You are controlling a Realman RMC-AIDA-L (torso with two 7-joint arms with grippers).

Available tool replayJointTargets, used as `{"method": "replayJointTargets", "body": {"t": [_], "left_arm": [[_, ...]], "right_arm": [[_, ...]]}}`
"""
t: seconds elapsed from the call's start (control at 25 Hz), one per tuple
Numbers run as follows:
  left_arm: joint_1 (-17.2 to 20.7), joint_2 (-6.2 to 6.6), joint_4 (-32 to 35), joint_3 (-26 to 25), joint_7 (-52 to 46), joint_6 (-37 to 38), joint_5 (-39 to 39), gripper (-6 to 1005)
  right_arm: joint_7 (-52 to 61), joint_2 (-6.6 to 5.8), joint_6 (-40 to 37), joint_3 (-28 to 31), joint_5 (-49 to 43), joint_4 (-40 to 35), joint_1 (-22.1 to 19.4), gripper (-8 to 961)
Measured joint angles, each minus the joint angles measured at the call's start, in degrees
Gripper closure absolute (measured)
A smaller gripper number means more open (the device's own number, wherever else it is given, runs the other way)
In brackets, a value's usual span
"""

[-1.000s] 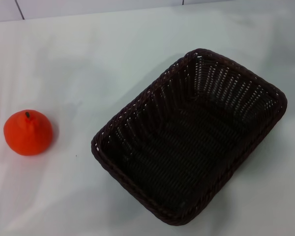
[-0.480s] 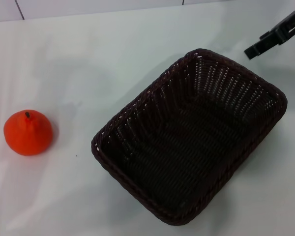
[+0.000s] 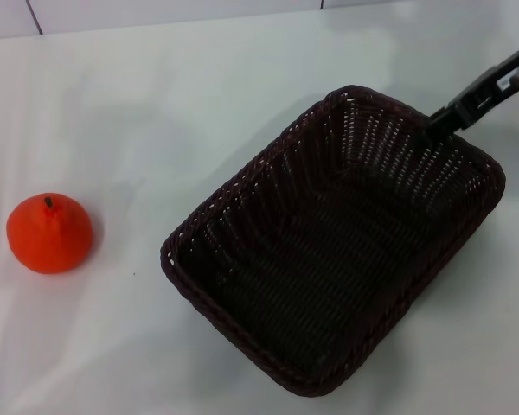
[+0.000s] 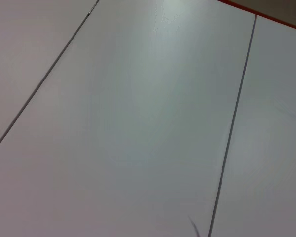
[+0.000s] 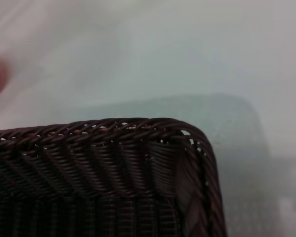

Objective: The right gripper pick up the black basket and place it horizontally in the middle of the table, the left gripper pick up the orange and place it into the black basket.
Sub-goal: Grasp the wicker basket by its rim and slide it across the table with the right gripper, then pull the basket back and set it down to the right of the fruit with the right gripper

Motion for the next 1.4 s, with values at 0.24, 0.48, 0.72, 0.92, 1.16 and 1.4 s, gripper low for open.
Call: {"method": "replayJointTargets", "body": {"t": [0.24,0.48,0.72,0.92,1.16,1.4], "left_arm": [[0.2,-0.1,0.13,0.43,-0.02,-0.04,0.0,96],[0.23,-0.08,0.14,0.48,-0.08,0.28,0.0,96],[0.27,-0.07,0.14,0.57,-0.09,0.05,0.0,97],[0.49,-0.06,0.22,0.57,-0.09,-0.13,0.0,96],[0.31,-0.06,0.37,0.57,-0.09,0.38,-0.01,96],[-0.05,0.1,0.32,0.57,-0.09,0.7,0.0,97]], "right_arm": [[-2.27,1.13,-1.75,-0.13,0.02,2.39,-0.39,326],[-2.27,1.2,-1.48,0.09,0.09,2.42,-0.72,605],[-2.05,1.1,-0.89,1.57,0.35,2.79,-1.23,767],[-2.4,0.57,1.14,6.61,2.16,3.34,-1.74,778],[-2.69,-2.46,6.53,10.79,15.91,7.72,-4.64,777],[-1.91,-4.07,6.36,15.17,21.23,11.7,-7.25,777]]}}
